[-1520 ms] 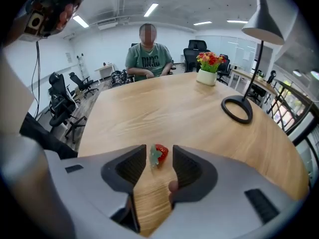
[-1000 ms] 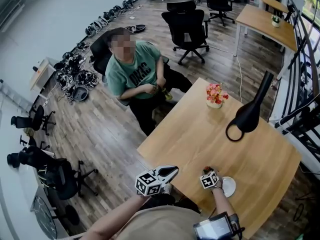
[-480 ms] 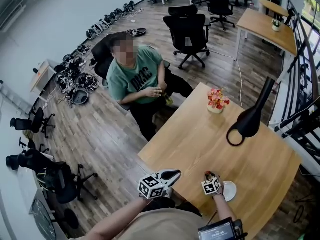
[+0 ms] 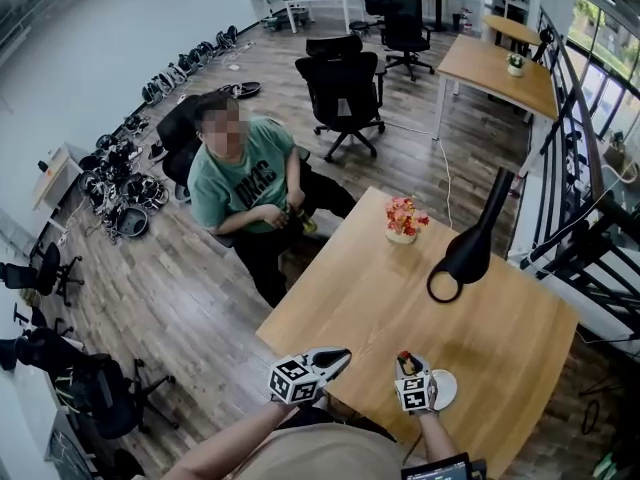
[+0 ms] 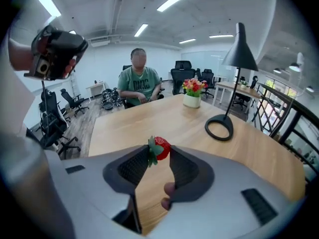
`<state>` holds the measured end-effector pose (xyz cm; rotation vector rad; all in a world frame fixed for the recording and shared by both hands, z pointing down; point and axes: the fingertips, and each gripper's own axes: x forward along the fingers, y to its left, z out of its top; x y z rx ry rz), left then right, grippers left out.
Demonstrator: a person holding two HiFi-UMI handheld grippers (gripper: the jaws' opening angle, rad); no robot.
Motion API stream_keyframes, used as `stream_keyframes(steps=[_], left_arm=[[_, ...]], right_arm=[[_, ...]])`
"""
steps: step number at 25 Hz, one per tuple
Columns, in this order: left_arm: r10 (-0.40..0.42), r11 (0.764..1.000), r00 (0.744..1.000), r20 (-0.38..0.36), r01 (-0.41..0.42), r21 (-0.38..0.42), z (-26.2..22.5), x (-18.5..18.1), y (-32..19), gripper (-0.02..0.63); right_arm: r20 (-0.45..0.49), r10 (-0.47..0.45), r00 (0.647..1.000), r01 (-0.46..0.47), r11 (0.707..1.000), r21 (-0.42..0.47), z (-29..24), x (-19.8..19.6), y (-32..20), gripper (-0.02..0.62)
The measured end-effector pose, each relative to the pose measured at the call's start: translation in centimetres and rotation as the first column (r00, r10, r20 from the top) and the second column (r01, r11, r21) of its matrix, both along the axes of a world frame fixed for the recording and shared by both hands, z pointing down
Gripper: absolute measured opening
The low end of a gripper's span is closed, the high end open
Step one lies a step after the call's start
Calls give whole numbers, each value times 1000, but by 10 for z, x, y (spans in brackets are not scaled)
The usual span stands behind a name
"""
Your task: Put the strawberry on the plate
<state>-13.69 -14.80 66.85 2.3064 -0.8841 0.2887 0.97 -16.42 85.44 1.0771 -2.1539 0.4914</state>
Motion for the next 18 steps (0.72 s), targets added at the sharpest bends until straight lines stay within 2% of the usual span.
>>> stream_keyframes(steps=[4,9,18], left_arm=[[36,999,999,-24,-36,16,-7,8,-4,5],[77,996,996,-34,-76,38,-15,16,-2,5],[71,983,994,-85,-56,175,-61,23,-20,5]], right_arm=[[66,74,995,-76,996,41,-39,8,-3,140],[106,126,986,-139,981,132,-92,21,-10,138],[156,174,972,-214,931,296,-193,48,-17,139]])
